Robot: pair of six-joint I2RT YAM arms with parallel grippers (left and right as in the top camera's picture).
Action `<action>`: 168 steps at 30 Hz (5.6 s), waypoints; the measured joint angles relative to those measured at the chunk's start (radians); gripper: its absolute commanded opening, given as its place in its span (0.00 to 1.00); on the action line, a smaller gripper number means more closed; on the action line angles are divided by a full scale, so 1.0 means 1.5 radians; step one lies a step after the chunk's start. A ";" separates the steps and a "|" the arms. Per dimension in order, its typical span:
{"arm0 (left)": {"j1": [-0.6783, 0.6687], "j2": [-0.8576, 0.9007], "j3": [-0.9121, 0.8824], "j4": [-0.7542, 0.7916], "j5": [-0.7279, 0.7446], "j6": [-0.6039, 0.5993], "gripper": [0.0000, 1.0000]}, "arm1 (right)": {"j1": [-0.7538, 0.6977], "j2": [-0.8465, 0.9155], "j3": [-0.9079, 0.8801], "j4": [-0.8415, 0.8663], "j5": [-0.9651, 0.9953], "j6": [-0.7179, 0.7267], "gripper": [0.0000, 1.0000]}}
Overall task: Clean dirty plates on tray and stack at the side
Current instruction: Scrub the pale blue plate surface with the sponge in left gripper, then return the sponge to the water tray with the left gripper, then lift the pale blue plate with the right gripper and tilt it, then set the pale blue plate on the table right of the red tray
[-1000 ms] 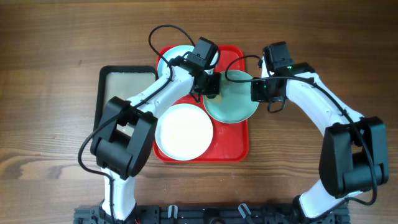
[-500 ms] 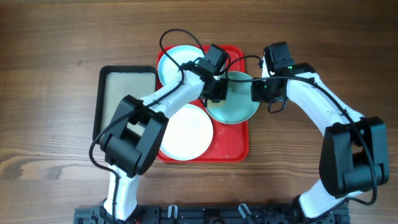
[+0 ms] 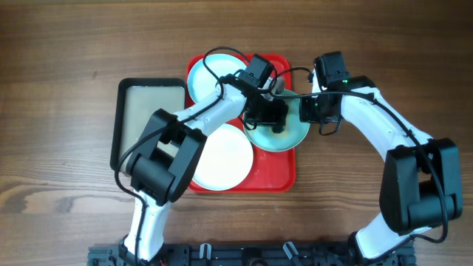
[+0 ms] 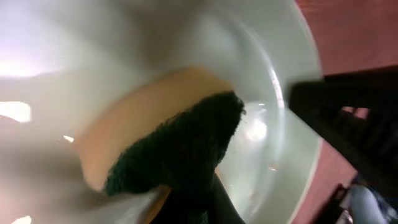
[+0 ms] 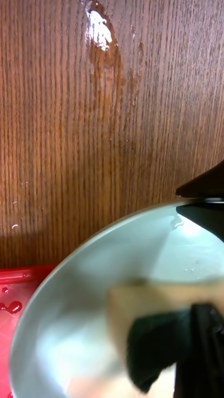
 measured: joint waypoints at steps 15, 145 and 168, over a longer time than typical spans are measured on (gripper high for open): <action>0.090 -0.047 0.066 -0.076 -0.011 0.009 0.04 | 0.005 0.000 0.000 0.010 -0.022 0.000 0.04; 0.472 -0.397 -0.156 -0.327 -0.439 0.063 0.04 | 0.402 0.144 0.287 0.344 0.131 -0.111 0.04; 0.472 -0.397 -0.157 -0.322 -0.436 0.063 0.04 | -0.262 0.036 0.248 -0.101 -0.010 -0.011 0.04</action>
